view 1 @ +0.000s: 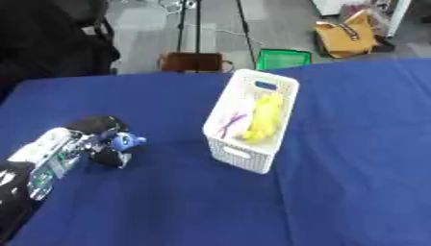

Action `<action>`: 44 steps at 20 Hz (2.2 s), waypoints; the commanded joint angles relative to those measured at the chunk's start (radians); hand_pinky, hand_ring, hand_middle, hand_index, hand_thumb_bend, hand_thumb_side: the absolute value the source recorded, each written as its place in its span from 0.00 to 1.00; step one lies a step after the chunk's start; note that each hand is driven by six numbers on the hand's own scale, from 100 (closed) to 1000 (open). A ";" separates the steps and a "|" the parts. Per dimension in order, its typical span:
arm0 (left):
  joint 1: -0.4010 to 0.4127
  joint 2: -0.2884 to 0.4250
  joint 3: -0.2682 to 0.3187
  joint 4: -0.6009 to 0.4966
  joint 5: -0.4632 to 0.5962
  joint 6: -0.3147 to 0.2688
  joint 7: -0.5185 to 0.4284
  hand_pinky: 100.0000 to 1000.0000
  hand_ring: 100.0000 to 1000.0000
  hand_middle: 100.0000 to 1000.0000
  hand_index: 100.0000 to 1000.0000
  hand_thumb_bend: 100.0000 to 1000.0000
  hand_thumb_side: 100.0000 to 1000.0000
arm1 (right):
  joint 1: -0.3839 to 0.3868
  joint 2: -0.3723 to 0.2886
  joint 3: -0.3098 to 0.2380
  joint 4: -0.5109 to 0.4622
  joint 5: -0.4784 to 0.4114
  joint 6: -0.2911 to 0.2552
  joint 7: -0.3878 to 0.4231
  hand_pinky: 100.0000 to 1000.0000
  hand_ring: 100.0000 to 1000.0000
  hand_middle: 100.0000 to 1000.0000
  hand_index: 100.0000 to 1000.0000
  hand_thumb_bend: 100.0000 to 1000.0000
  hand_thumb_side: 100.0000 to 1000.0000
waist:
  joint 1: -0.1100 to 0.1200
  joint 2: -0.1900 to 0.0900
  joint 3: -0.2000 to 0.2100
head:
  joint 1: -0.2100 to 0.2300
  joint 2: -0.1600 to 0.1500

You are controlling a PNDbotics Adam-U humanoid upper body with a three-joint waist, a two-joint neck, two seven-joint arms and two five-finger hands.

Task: Pick up objects on the table and place them in the box.

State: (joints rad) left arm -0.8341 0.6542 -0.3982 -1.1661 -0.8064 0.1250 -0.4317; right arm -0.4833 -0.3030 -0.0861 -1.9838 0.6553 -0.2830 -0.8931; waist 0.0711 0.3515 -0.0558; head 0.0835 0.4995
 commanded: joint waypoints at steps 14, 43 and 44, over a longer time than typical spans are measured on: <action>-0.043 0.131 0.009 -0.161 -0.013 0.015 -0.024 0.23 0.50 0.66 0.79 0.00 0.37 | 0.000 -0.014 -0.004 -0.016 0.003 -0.009 -0.010 0.75 0.73 0.65 0.75 0.00 0.82 | 0.003 -0.039 0.005 | 0.001 0.013; -0.397 -0.046 0.019 -0.103 0.157 -0.036 -0.090 0.10 0.41 0.54 0.73 0.00 0.43 | -0.023 -0.009 0.025 -0.016 -0.018 -0.033 0.018 0.75 0.73 0.65 0.75 0.00 0.82 | 0.045 -0.059 -0.082 | 0.066 0.016; -0.404 -0.057 0.023 -0.091 0.159 -0.038 -0.080 0.10 0.41 0.54 0.73 0.00 0.43 | -0.025 -0.008 0.026 -0.016 -0.019 -0.035 0.019 0.75 0.73 0.65 0.75 0.00 0.82 | 0.048 -0.058 -0.086 | 0.069 0.014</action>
State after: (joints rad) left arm -1.2094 0.5916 -0.3956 -1.2616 -0.6540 0.0882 -0.5239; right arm -0.4940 -0.3030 -0.0608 -1.9838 0.6413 -0.3035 -0.8670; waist 0.1244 0.3151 -0.1440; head 0.1457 0.5245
